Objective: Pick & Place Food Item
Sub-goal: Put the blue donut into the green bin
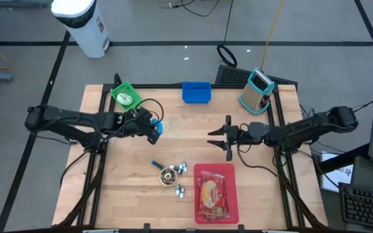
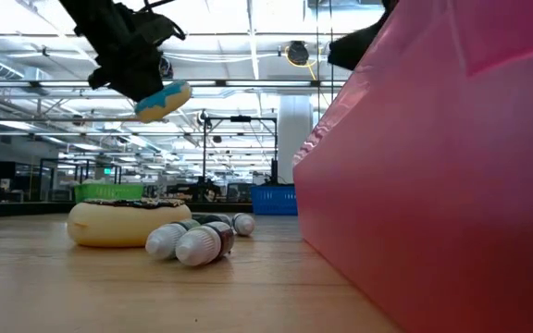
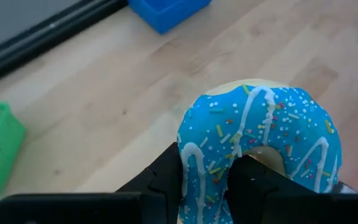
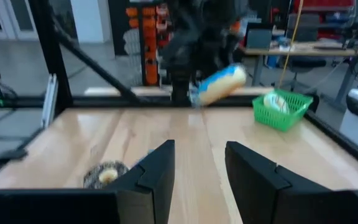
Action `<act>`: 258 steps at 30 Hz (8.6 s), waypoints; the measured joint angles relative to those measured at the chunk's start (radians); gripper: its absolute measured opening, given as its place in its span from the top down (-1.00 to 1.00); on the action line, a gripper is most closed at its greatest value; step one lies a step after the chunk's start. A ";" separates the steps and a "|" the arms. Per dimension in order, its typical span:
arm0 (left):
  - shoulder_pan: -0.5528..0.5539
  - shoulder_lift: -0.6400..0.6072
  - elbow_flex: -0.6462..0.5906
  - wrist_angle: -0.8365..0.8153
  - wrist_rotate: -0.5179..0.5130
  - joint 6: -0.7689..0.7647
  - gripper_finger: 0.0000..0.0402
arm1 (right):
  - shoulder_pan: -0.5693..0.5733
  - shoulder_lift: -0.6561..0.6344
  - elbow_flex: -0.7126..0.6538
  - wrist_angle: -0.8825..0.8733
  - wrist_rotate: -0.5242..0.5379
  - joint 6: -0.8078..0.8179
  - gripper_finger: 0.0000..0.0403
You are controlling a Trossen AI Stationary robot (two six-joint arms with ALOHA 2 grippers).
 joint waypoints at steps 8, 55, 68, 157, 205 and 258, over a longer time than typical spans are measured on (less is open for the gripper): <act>0.027 0.002 0.000 0.037 0.003 0.039 0.49 | -0.030 0.061 -0.001 0.028 0.001 0.030 0.36; -0.020 0.117 0.000 0.640 -0.109 0.698 0.49 | -0.114 0.522 0.452 0.129 0.160 0.208 0.05; -0.031 0.058 -0.001 0.633 -0.049 0.635 0.15 | -0.114 0.521 0.452 0.143 0.081 0.171 0.82; 0.145 -0.160 0.003 0.536 0.464 0.332 0.91 | -0.159 0.429 0.450 -0.091 -0.498 0.093 0.21; 1.007 -0.220 -0.488 0.506 0.118 -0.461 0.87 | -0.140 0.428 0.451 -0.193 -0.497 0.130 -0.04; 1.078 0.070 -0.484 0.736 0.105 -0.542 0.77 | -0.140 0.428 0.451 -0.200 -0.496 0.126 -0.04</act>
